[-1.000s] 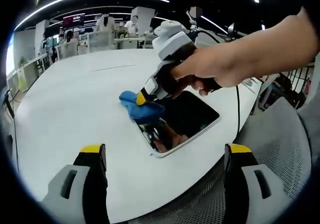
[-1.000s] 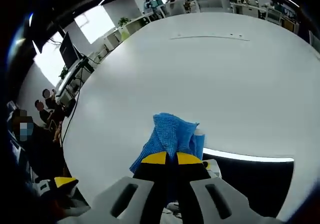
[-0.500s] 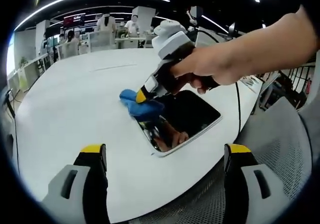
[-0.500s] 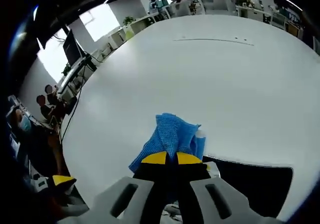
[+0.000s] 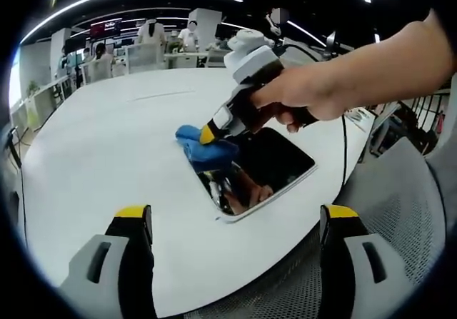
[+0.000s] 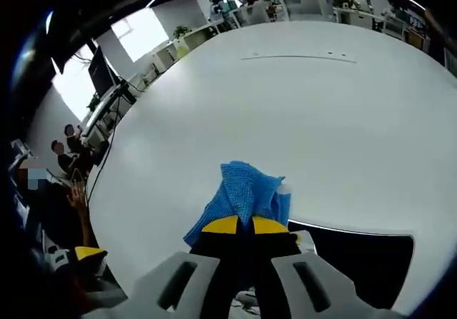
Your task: Wipe the mirror surface with the cleaning cloth until all visible marks leave the cleaned area.
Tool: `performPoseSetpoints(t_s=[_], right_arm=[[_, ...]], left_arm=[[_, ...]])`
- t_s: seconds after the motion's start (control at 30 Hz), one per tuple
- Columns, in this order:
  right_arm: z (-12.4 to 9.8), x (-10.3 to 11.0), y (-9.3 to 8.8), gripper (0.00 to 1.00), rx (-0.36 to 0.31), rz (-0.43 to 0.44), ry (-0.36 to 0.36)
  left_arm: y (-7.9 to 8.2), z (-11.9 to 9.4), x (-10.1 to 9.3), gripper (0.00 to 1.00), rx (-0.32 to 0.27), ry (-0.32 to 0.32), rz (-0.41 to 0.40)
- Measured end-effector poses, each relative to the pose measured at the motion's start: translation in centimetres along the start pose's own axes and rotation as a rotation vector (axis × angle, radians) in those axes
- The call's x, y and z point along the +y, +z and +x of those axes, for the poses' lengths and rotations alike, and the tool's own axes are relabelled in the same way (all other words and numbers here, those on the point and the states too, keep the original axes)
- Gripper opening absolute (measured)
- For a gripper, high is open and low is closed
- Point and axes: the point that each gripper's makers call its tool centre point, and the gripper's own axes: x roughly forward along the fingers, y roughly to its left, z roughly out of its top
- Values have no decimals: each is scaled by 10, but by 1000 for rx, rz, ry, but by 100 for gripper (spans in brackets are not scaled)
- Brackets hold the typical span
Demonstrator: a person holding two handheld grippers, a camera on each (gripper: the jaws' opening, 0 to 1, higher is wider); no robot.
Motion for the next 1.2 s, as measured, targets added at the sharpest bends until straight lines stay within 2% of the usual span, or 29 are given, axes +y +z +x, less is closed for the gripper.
performPoseSetpoints(t_s=[0.27,0.83,1.2], right_arm=[[-5,-13,-1,0,-2,27,-14],[-18,-38,-7,0,0,22,-52],[-19,-36,-8,0,-9,36,-63]], left_arm=[[-1,0,0,97,1,-1,-1],[1,0,-1,98,-6,-4,-3],[1,0,0,97,-5,0,-1]])
